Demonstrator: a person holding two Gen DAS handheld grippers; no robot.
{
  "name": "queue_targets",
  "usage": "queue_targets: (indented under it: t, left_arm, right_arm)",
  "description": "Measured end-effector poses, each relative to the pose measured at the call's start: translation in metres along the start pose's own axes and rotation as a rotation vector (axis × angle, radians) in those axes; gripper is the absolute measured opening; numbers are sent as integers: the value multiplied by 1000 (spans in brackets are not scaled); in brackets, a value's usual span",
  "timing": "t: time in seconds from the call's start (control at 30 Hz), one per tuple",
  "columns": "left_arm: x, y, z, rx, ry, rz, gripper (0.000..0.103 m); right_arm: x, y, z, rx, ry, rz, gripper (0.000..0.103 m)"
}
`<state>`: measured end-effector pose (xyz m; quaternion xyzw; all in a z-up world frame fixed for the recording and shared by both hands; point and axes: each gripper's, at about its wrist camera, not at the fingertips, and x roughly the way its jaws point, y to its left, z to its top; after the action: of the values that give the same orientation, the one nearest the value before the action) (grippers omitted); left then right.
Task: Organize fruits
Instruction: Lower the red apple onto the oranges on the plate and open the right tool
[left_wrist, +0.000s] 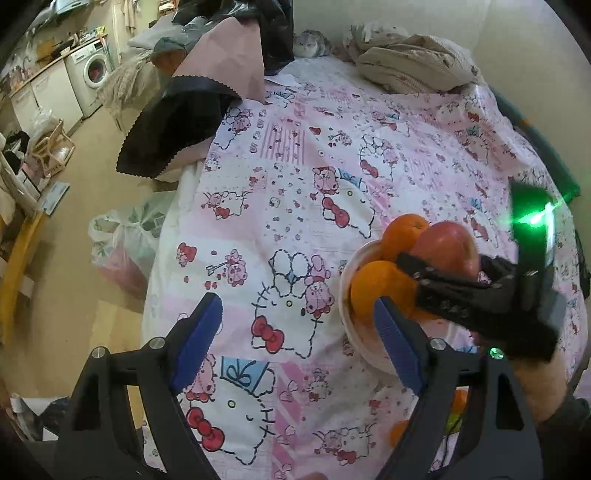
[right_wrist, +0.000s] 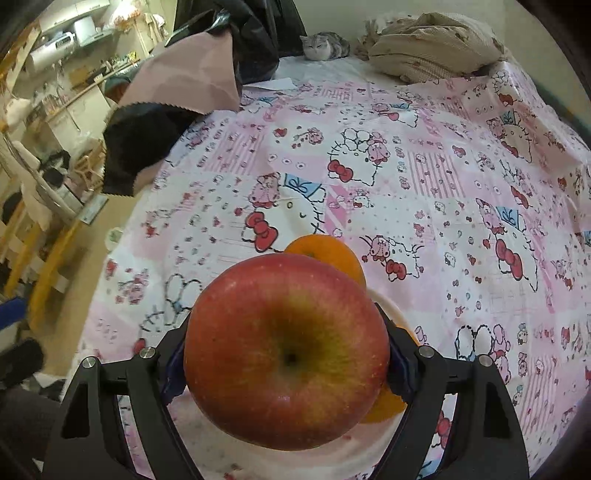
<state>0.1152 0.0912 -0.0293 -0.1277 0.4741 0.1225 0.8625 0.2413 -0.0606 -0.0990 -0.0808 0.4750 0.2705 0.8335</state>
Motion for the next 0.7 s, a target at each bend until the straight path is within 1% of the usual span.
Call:
queue_targets:
  t: [0.07, 0.13, 0.27, 0.37, 0.5, 0.7]
  left_arm:
    - [0, -2, 0, 5, -1, 3, 87]
    - [1, -3, 0, 4, 6, -2, 89]
    - [3, -4, -1, -1, 19, -17, 89]
    - [3, -5, -1, 2, 20, -20, 89]
    - [3, -5, -1, -4, 22, -30, 89]
    - [2, -4, 1, -8, 20, -38, 89]
  right_arm:
    - [8, 1, -3, -18, 9, -19, 86]
    - [6, 2, -4, -35, -25, -22, 86]
    - [9, 0, -4, -29, -18, -7, 86]
    - [9, 1, -6, -50, -16, -4, 87]
    - [3, 2, -6, -41, -33, 29, 93]
    - [-6, 0, -5, -21, -46, 34, 93]
